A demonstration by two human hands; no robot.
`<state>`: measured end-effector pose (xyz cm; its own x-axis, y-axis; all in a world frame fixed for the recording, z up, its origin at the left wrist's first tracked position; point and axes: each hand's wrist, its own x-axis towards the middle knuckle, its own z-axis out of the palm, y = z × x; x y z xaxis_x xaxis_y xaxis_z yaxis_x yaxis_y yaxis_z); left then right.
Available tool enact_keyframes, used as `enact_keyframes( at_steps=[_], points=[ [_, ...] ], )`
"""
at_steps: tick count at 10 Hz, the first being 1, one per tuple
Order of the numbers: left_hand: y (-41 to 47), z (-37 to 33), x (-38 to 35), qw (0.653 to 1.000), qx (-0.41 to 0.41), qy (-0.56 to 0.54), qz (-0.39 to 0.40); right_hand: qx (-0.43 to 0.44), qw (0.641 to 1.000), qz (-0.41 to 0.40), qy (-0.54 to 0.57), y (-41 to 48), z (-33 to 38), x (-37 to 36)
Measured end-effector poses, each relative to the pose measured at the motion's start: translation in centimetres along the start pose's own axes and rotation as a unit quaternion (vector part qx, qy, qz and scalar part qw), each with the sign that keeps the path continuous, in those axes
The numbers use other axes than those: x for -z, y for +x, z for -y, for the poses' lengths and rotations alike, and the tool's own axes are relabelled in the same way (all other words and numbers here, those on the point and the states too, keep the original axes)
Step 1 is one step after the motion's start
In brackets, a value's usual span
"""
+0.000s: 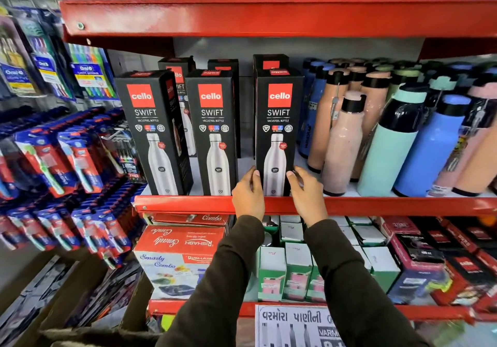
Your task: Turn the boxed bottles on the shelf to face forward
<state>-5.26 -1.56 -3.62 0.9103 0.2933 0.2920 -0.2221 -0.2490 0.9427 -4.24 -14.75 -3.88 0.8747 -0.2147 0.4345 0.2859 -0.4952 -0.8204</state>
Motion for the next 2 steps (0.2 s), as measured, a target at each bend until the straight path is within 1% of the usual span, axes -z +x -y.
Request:
enact_keyframes(
  at_steps=[2],
  points=[
    [-0.29,-0.49,0.37,1.000,0.007,-0.018,0.005,-0.029,1.000,-0.003,-0.001,-0.41,0.93,0.37]
  ],
)
